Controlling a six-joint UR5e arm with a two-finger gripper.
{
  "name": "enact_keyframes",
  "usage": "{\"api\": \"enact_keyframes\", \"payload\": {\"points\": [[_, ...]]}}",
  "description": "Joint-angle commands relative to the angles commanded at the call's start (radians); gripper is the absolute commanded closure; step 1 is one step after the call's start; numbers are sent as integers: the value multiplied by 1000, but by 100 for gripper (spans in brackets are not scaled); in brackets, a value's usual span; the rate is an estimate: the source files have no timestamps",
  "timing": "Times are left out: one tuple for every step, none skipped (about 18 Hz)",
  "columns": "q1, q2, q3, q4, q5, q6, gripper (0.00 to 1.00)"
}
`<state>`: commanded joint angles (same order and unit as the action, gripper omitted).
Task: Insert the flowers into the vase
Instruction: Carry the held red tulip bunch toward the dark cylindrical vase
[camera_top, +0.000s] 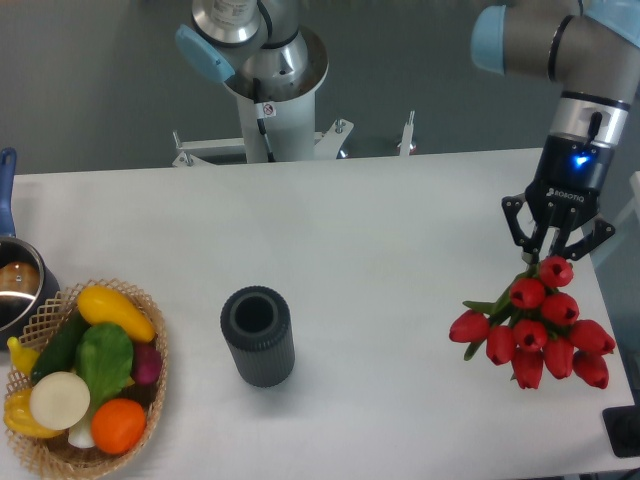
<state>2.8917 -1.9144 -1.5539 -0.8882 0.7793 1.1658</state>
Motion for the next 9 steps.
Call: {"api": "enact_keyframes", "payload": {"points": [[-21,2,8,0,-20,-8,94],[-46,2,3,5,-53,-26,94],[-57,5,0,12,-90,-37,94],[-66,5,-2,14,-125,-38,94],[-83,5,-3,15,-152,-38,94],[-100,2,-8,15,-170,-38,94],[-114,2,-21,18,-190,-38,94],[-123,2,-37,21,-212,-37,94],[-126,3,-54,22,-235,-32,94]]}}
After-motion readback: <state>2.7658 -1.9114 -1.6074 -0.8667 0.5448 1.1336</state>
